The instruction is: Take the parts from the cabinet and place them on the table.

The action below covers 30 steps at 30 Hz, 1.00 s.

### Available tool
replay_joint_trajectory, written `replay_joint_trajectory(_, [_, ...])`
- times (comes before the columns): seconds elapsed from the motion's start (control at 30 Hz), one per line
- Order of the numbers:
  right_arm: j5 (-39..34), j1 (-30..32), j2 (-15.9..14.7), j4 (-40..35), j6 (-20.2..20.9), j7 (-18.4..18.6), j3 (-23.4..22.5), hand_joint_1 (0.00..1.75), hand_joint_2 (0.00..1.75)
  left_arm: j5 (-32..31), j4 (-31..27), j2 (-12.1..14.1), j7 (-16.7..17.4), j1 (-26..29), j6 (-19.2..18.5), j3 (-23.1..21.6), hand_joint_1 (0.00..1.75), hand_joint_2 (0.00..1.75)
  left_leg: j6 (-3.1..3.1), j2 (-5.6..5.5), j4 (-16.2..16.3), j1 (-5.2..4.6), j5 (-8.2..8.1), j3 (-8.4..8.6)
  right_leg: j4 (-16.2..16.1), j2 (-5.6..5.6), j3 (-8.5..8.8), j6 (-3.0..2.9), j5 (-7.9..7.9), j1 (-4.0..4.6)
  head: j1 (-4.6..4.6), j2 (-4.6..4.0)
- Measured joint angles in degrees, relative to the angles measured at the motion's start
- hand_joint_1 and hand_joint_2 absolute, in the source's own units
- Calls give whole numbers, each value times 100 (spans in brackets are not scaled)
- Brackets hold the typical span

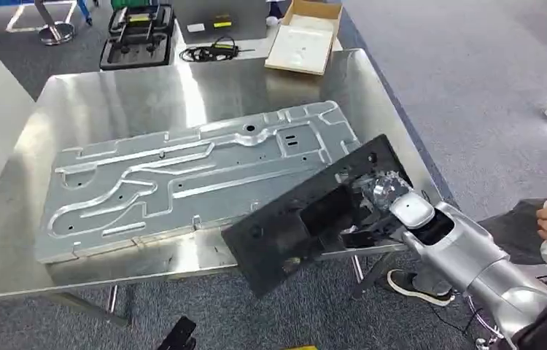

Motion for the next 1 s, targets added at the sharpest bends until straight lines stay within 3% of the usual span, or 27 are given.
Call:
replay_joint_trajectory(0.07, [15, 38, 0, 0, 55, -15, 7, 0, 0, -4, 0, -2, 20, 8, -31, 0, 0, 0, -57, 1, 829, 47, -326, -396, 2, -2, -12, -9, 4, 2, 11, 0])
replay_joint_trajectory(0.1, [31, 44, 0, 0, 98, -20, 9, 0, 0, -18, 0, -4, 44, 14, -48, 0, 0, 0, -80, 1, 987, 62, -293, -480, 5, 0, -13, -9, 3, -7, 0, 0])
replay_joint_trajectory(0.13, [31, 48, 4, 0, 118, -22, 11, 0, 0, -22, 0, -4, 68, 16, -66, 0, 0, 0, -94, 1, 853, 78, -143, -421, 8, 2, -11, -8, 3, -16, 2, 0])
replay_joint_trajectory(0.17, [31, 52, 15, 0, 131, -20, 13, 0, 0, -28, 0, -4, 81, 11, -81, -2, 0, 0, -106, 2, 510, 94, 85, -261, 12, 10, -9, -6, 2, -28, 2, 0])
replay_joint_trajectory(0.23, [28, 53, 44, 0, 127, 0, 20, 0, 0, -44, 0, -4, 103, -8, -96, -2, 0, 0, -97, 4, -398, 109, 501, 188, 18, 19, 3, 29, -8, -44, 0, 0])
replay_joint_trajectory(0.27, [11, 54, 55, 2, 103, 24, 20, 0, 0, -52, 0, -4, 103, -27, -103, -2, 0, 0, -74, -2, -700, 80, 468, 306, 64, 34, -20, 87, -29, -4, -13, 0])
replay_joint_trajectory(0.3, [-20, 57, 55, 0, 65, 72, 20, 0, 0, -55, 0, -4, 114, -37, -116, -2, 0, 0, -3, -21, -657, 77, 461, 304, 46, 40, -30, 130, -11, -14, 7, 0])
replay_joint_trajectory(0.37, [-109, 93, 70, 0, 11, 182, 17, 0, 0, -55, 0, -2, 144, -31, -131, -2, 0, 0, 58, -20, -657, 50, 454, 283, 16, 48, -25, 196, 10, -16, 2, 0])
replay_joint_trajectory(0.4, [-133, 100, 72, -28, -7, 219, 15, 0, 0, -55, 0, 0, 164, -33, -133, -2, 0, 0, 117, -5, -708, 71, 493, 302, 9, 57, -26, 237, 14, -20, 4, 2])
replay_joint_trajectory(0.43, [-160, 109, 70, -57, -18, 252, 7, 0, 0, -55, 0, -2, 173, -35, -140, -2, 0, 0, 167, 20, -765, 88, 534, 338, 106, 31, -76, 241, -51, -50, 0, 0])
replay_joint_trajectory(0.47, [-179, 103, 70, -99, -26, 273, -2, 0, 0, -55, 0, -2, 175, -39, -144, -2, 0, 0, 205, 29, -776, 80, 541, 333, 364, 15, -203, 233, -263, -38, 28, 0])
replay_joint_trajectory(0.53, [-197, 123, 83, -177, -39, 319, -11, 0, 0, -55, 0, -2, 181, -41, -149, -2, 0, 0, 235, 53, -774, 66, 545, 315, 1251, 15, -609, 243, -702, -25, 37, 0])
replay_joint_trajectory(0.57, [-205, 141, 87, -221, -48, 326, -13, 0, 0, -55, 0, -2, 181, -40, -149, -2, 0, 0, 241, 61, -769, 61, 541, 307, 1659, 15, -794, 256, -830, -28, 33, 0])
replay_joint_trajectory(0.6, [-208, 155, 87, -243, -53, 330, -15, 0, 0, -55, 0, -2, 186, -37, -149, -2, 0, 0, 242, 57, -754, 61, 539, 305, 1796, 14, -853, 263, -796, -31, 37, 0])
replay_joint_trajectory(0.63, [-208, 162, 87, -256, -63, 354, -20, 0, 0, -55, 0, -2, 192, -34, -149, -2, 0, 0, 243, 49, -740, 65, 532, 306, 1656, 13, -780, 267, -650, -38, 39, 0])
replay_joint_trajectory(0.67, [-205, 162, 87, -288, -76, 387, -24, 0, 0, -55, 0, -2, 201, -33, -151, -2, 0, 0, 232, 37, -720, 70, 521, 306, 1321, 12, -611, 269, -435, -55, 39, 0])
replay_joint_trajectory(0.7, [-190, 158, 87, -339, -99, 435, -37, 0, 0, -55, 0, -4, 216, -33, -164, -2, 0, 0, 205, 26, -686, 76, 501, 305, 810, 10, -365, 273, -179, -73, 39, 0])
replay_joint_trajectory(0.73, [-142, 158, 87, -411, -148, 505, -59, 0, 0, -57, 0, -4, 264, -35, -192, -2, 0, 0, 161, 20, -635, 77, 469, 290, 378, 11, -158, 280, -30, -91, 39, 0])
replay_joint_trajectory(0.77, [-89, 134, 94, -479, -193, 558, -79, 0, 0, -63, 0, -2, 332, -47, -238, -4, 0, 0, 105, 16, -552, 24, 430, 222, 216, 15, -58, 272, -150, -40, 39, 0])
replay_joint_trajectory(0.8, [-37, 130, 103, -559, -212, 601, -85, 0, 0, -72, 0, -2, 430, -54, -334, -7, 0, 0, 90, 14, -545, 32, 435, 194, 262, 23, -115, 205, -136, -63, 24, 0])
replay_joint_trajectory(0.87, [77, 143, 136, -660, -236, 682, -87, 0, 0, -129, 0, -2, 560, -46, -468, -20, 0, 0, 40, 13, -574, 41, 465, 191, 264, 28, -151, 142, -136, -24, 28, 0])
replay_joint_trajectory(0.9, [118, 139, 151, -704, -236, 719, -87, 0, 0, -140, 0, -2, 586, -43, -472, -46, 0, 0, 17, 10, -552, 52, 456, 177, 238, 22, -150, 97, -110, -50, 35, 2])
replay_joint_trajectory(0.97, [173, 129, 207, -817, -238, 785, -105, 0, 0, -138, 0, -2, 599, -41, -489, -87, 0, 0, -42, -5, -264, 61, 231, 49, 226, 14, -140, 51, -100, -58, 4, 0])
replay_joint_trajectory(1.0, [197, 131, 225, -864, -236, 815, -116, 0, 0, -135, 0, -4, 599, -41, -496, -90, 0, 0, -60, -4, 136, 64, 17, -134, 227, 1, -144, 22, -101, -53, 9, 0])
